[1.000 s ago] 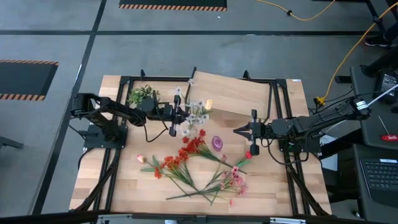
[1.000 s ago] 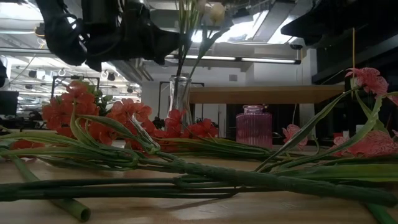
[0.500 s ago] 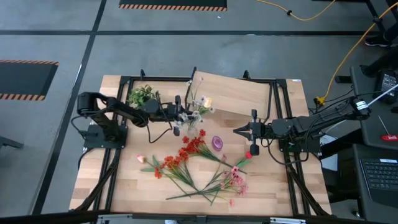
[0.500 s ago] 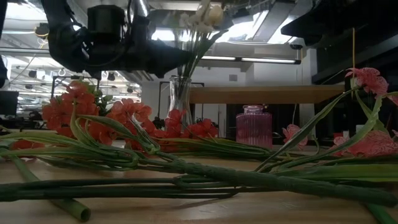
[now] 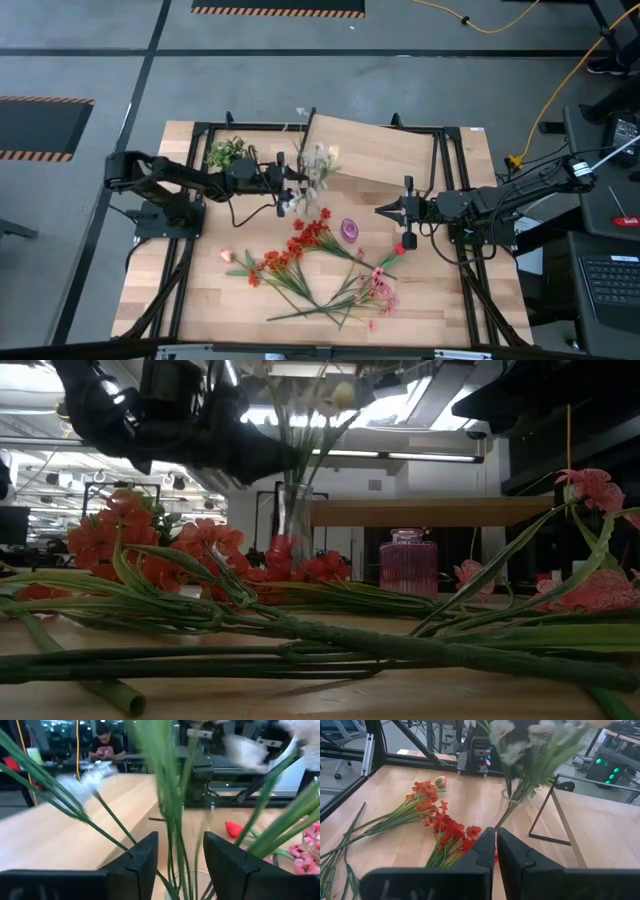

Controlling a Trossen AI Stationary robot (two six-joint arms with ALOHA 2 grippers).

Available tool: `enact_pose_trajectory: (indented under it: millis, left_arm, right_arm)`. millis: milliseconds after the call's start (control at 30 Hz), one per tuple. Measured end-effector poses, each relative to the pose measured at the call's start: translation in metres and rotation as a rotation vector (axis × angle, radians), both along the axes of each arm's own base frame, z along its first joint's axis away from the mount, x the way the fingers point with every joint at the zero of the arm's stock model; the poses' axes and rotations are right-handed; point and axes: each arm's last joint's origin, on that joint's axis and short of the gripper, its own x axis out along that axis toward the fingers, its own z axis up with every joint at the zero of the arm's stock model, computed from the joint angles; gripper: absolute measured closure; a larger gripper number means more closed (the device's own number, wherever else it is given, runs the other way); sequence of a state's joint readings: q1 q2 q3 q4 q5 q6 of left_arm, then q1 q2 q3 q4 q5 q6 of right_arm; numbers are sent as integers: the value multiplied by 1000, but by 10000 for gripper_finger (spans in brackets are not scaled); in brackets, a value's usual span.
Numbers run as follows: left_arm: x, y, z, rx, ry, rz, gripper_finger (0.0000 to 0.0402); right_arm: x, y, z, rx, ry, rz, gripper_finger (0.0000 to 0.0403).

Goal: Pick and place flowers into a vace then onto a shelf
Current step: Put the white flowers into the transparent vase, then put the red flowers into the transparent vase

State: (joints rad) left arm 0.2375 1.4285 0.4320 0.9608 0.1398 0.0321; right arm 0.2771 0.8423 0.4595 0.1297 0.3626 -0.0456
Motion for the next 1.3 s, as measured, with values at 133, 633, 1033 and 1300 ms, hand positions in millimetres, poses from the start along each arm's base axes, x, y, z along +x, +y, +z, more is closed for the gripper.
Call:
enact_pose_trajectory:
  millis: [133, 633, 1033, 1300]
  left_arm:
    - [-8, -2, 15, 28, -20, -9, 247]
    - [-33, -13, 26, -16, 143, -10, 247]
    - [-60, -24, 32, -64, 278, 62, 264]
    - [-64, -40, 29, -23, 341, 50, 300]
  right_arm:
    - [0, 0, 0, 0, 0, 0, 380]
    - [0, 0, 0, 0, 0, -1, 380]
    - [0, 0, 1, -9, -7, 2, 380]
    - [2, 0, 9, 16, -92, 1, 380]
